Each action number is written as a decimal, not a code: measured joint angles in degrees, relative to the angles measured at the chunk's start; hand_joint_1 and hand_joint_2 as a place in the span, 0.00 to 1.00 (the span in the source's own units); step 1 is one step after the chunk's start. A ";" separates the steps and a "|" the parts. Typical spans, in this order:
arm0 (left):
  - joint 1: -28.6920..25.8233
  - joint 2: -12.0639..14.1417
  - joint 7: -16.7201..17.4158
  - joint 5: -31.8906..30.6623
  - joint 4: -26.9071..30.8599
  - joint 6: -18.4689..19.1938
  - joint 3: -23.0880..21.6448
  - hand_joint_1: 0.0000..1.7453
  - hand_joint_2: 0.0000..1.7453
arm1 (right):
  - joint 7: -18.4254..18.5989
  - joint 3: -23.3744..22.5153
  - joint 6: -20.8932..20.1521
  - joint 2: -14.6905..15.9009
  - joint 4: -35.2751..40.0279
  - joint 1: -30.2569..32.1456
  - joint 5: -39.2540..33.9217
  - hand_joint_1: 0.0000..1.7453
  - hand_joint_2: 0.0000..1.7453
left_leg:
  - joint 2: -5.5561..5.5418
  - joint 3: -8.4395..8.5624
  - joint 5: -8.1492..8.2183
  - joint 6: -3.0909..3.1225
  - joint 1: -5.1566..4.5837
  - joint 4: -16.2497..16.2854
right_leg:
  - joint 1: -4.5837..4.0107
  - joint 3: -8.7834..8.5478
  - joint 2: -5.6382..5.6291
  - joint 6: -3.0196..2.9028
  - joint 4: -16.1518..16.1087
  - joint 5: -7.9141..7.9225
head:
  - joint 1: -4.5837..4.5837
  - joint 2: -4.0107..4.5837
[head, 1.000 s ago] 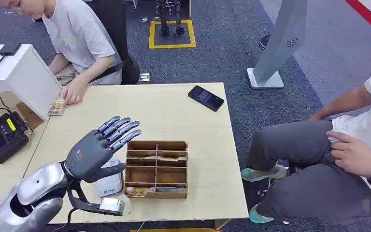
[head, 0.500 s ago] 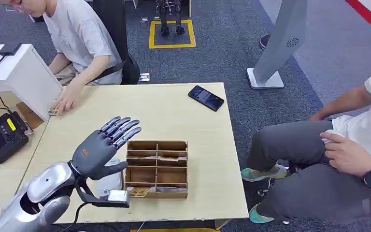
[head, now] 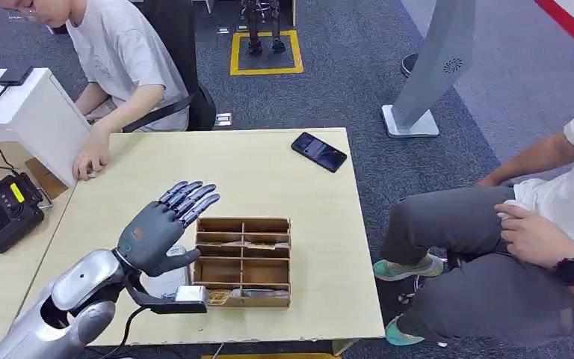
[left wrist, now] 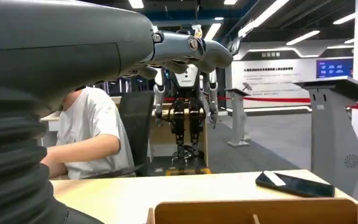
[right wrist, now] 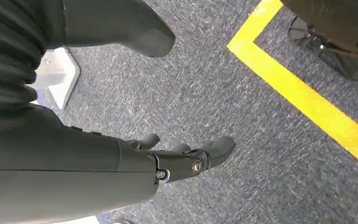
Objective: Pass the card to the sensor for recognition and then transmit it.
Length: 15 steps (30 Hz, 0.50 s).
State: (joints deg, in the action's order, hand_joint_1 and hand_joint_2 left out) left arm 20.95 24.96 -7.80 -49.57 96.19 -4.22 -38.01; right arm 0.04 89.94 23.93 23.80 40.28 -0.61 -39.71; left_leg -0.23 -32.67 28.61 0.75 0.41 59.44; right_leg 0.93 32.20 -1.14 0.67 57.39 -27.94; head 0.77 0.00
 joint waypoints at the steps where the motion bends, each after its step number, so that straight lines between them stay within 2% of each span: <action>1: 0.02 -0.02 -0.02 0.13 -0.15 0.31 0.00 0.00 1.00 | -0.15 0.00 -0.33 0.00 -0.20 -0.02 -0.04 0.00 1.00 | 0.00 0.00 0.00 0.00 0.00 0.00 | 0.00 0.00 0.00 0.00 0.00 0.00 | 0.00 0.00; 6: 0.16 -0.35 -0.53 1.16 -0.74 1.79 -0.20 0.00 1.00 | -0.74 0.00 -0.65 -0.11 -1.20 -0.08 -0.04 0.00 1.00 | 0.00 0.00 0.00 0.00 0.00 0.00 | 0.00 0.00 0.00 0.00 0.00 0.00 | -0.02 0.00; 15: 0.22 -0.65 -0.66 1.59 -1.07 2.29 -0.72 0.00 1.00 | -1.05 0.00 -0.76 -0.48 -2.14 -0.33 0.02 0.00 1.00 | 0.00 0.00 0.00 0.00 0.00 0.00 | 0.00 0.00 0.00 0.00 0.00 0.00 | 0.00 0.00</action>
State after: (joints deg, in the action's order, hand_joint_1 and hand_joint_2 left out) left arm 21.17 24.31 -8.46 -47.98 95.12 -1.92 -38.73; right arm -1.00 89.94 23.17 23.32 38.14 -0.94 -39.69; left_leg -0.23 -32.67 28.61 0.75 0.42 59.44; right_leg 0.92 32.20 -1.14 0.67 57.39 -27.94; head 0.76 0.00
